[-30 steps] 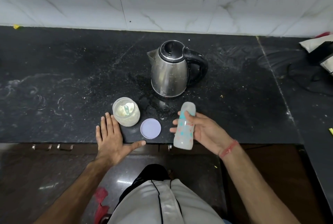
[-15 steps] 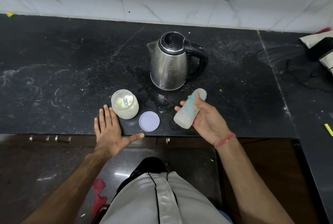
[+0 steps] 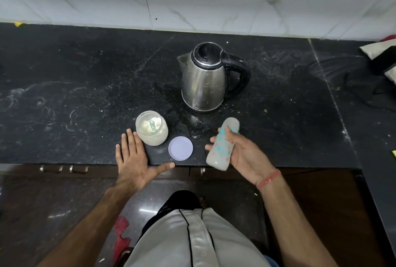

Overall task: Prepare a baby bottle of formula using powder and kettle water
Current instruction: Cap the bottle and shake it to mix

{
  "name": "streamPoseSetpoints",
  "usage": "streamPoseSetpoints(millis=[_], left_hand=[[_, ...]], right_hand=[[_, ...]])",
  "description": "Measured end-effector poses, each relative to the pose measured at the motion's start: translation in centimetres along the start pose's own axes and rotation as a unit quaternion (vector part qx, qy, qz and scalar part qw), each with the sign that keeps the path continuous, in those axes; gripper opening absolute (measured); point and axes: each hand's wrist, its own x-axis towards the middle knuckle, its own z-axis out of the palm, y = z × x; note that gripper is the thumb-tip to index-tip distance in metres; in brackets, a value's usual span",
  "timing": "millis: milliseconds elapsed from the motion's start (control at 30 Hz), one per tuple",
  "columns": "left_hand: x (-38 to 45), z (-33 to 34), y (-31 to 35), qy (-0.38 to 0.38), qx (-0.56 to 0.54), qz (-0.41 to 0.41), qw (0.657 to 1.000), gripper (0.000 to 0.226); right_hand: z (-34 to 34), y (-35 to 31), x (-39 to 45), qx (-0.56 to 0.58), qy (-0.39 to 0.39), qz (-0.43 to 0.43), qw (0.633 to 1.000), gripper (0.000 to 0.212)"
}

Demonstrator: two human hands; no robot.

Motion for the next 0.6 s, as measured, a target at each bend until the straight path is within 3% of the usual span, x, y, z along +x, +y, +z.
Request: streamPoseSetpoints(millis=[67, 167, 300, 400, 533, 600], left_hand=[[-0.01, -0.06, -0.05, -0.002, 0.006, 0.002, 1.000, 0.178], [0.03, -0.11, 0.07, -0.004, 0.000, -0.001, 1.000, 0.178], [-0.01, -0.07, -0.04, -0.003, 0.001, 0.001, 1.000, 0.178], [-0.05, -0.08, 0.10, -0.001, -0.005, -0.002, 1.000, 0.178], [-0.10, -0.12, 0.06, -0.004, -0.004, 0.000, 1.000, 0.179], [-0.05, -0.12, 0.05, -0.004, -0.004, 0.000, 1.000, 0.178]], right_hand=[[0.17, 0.05, -0.25, -0.060, -0.020, 0.017, 0.998, 0.056], [-0.20, 0.41, -0.06, 0.023, 0.016, -0.014, 1.000, 0.059], [0.00, 0.23, -0.41, -0.049, -0.021, 0.016, 0.998, 0.057], [-0.35, 0.43, -0.27, 0.043, 0.013, -0.019, 0.999, 0.063], [-0.29, 0.08, -0.55, -0.054, -0.030, 0.017, 0.998, 0.057], [-0.36, 0.05, -0.45, -0.005, -0.004, 0.005, 1.000, 0.059]])
